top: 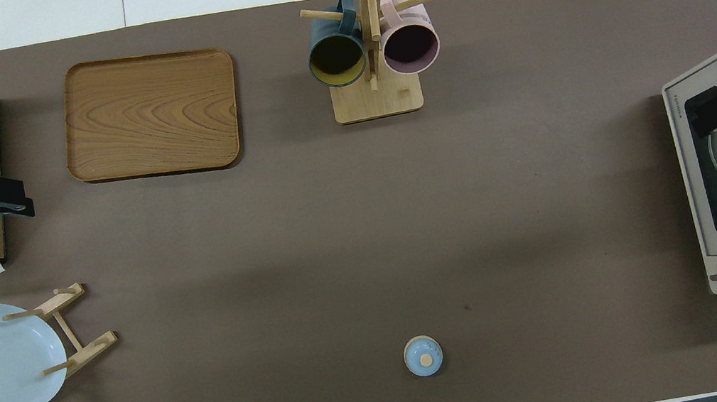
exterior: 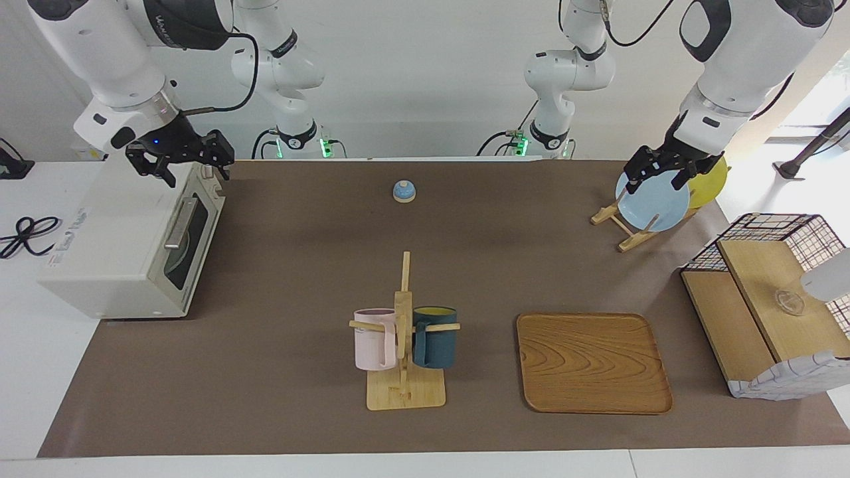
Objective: Put corn in oven
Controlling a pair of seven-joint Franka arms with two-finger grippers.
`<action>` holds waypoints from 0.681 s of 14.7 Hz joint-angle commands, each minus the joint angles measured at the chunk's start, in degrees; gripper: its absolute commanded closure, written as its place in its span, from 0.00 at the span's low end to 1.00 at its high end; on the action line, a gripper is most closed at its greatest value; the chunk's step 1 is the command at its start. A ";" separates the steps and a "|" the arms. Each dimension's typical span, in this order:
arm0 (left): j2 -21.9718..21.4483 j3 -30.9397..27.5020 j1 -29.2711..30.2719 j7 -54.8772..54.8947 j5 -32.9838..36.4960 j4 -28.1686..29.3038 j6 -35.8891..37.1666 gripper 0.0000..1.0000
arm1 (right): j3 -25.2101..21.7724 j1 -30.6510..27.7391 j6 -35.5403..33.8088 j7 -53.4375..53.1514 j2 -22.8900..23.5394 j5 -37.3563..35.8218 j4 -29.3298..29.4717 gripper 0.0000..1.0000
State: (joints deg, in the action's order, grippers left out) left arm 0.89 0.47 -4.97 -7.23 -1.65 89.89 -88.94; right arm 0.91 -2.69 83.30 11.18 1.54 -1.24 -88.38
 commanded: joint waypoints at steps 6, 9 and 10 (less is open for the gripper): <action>-0.89 0.32 0.40 0.11 0.77 0.55 0.79 0.00 | 0.23 -0.21 -0.07 -0.54 -0.31 1.42 0.14 0.00; -0.89 0.32 0.40 0.11 0.77 0.55 0.79 0.00 | 0.23 -0.21 -0.07 -0.54 -0.31 1.42 0.13 0.00; -0.89 0.32 0.40 0.11 0.77 0.55 0.79 0.00 | 0.23 -0.30 -0.07 -0.46 -0.31 1.42 0.13 0.00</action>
State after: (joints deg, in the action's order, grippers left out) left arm 0.89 0.47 -4.97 -7.23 -1.65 89.89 -88.94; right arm 0.97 -2.60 83.31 11.18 1.54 -1.21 -88.38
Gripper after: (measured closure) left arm 0.000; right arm 0.000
